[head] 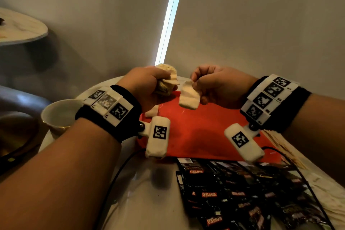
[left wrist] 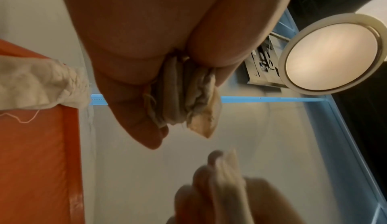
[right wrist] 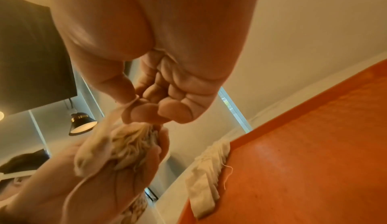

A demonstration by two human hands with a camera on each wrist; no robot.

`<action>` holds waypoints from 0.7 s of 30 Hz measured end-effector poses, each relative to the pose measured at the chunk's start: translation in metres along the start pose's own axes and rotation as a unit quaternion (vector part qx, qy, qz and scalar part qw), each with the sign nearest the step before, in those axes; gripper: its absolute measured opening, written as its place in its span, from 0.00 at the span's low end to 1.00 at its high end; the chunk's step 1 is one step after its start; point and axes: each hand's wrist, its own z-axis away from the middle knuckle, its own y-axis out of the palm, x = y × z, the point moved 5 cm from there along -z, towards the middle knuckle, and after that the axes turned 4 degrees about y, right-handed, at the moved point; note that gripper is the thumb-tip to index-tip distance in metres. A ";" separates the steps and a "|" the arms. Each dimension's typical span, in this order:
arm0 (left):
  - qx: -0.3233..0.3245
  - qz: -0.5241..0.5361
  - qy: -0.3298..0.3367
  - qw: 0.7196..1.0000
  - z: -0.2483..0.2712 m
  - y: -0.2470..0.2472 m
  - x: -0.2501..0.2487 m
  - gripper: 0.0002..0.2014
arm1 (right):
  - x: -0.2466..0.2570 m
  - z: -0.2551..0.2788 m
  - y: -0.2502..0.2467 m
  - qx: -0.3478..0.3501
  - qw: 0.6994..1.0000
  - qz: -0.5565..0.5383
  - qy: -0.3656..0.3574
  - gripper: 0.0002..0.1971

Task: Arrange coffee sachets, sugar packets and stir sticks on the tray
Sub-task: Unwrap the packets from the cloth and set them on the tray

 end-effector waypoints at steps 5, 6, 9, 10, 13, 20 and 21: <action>0.045 -0.038 0.000 0.998 0.004 0.010 0.004 0.16 | 0.006 -0.008 -0.006 -0.056 0.998 -0.015 -0.025 0.09; 0.059 -0.037 -0.001 0.998 0.005 0.011 0.004 0.17 | 0.006 -0.010 -0.005 -0.068 0.997 -0.019 -0.029 0.09; 0.083 -0.038 0.003 0.996 0.009 0.013 0.003 0.19 | 0.002 -0.016 -0.002 -0.088 0.995 -0.031 -0.034 0.09; 0.081 -0.037 0.008 0.996 0.009 0.013 0.004 0.19 | 0.002 -0.018 0.000 -0.092 0.995 -0.035 -0.034 0.08; 0.057 -0.023 0.022 0.998 0.005 0.009 0.003 0.20 | -0.001 -0.021 0.001 -0.098 0.993 -0.065 -0.030 0.04; 0.029 -0.002 0.036 0.999 0.000 0.002 0.002 0.17 | -0.020 -0.024 0.008 -0.032 0.999 -0.034 0.011 0.14; 0.029 -0.003 0.034 0.999 -0.001 0.001 0.003 0.16 | -0.023 -0.025 0.007 -0.037 0.999 -0.032 0.010 0.11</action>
